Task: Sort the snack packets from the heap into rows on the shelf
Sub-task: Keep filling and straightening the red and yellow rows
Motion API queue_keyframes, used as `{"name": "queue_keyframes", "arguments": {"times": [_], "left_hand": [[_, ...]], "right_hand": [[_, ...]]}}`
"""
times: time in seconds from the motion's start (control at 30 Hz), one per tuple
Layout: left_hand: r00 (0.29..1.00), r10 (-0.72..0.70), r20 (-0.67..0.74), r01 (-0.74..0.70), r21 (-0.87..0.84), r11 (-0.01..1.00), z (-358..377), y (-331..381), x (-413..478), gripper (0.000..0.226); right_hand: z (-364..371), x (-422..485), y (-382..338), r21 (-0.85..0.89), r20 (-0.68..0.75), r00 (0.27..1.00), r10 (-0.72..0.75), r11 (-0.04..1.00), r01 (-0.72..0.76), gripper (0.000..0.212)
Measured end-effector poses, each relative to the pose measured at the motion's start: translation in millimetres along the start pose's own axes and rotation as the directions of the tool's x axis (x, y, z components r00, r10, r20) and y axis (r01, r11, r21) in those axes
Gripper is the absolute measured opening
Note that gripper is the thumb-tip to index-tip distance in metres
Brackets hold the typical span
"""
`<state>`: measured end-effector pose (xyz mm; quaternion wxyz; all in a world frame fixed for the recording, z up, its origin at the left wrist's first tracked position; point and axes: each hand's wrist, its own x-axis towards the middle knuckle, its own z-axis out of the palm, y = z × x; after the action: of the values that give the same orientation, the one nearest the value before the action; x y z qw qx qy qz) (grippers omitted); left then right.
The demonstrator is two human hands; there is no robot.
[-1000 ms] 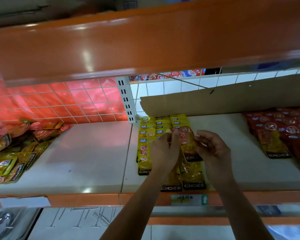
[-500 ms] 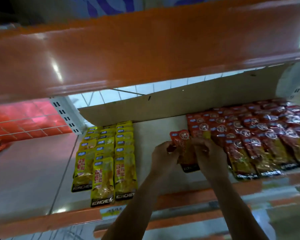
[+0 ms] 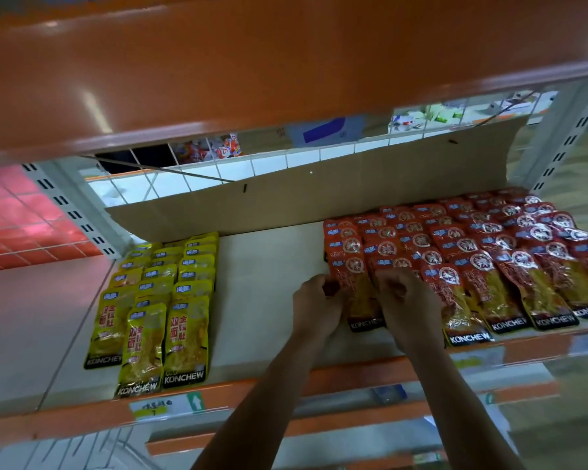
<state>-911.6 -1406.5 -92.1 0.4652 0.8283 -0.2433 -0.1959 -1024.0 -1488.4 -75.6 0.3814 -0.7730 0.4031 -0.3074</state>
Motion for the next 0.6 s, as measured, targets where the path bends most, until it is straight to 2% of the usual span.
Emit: {"name": "queue_keyframes", "arguments": {"times": [0.27,0.6], "left_hand": [[0.992,0.072,-0.102,-0.048,0.217,0.975,5.5,9.4,1.5,0.031],[0.990,0.067,-0.125,-0.039,0.212,0.976,0.0,7.4,-2.1,0.036]], "right_hand": [[-3.3,4.5,3.2,-0.001,0.019,0.999,-0.048,0.999,0.048,0.023],[2.7,1.9,-5.3,0.014,0.050,0.990,-0.131,0.991,0.131,0.020]]}}
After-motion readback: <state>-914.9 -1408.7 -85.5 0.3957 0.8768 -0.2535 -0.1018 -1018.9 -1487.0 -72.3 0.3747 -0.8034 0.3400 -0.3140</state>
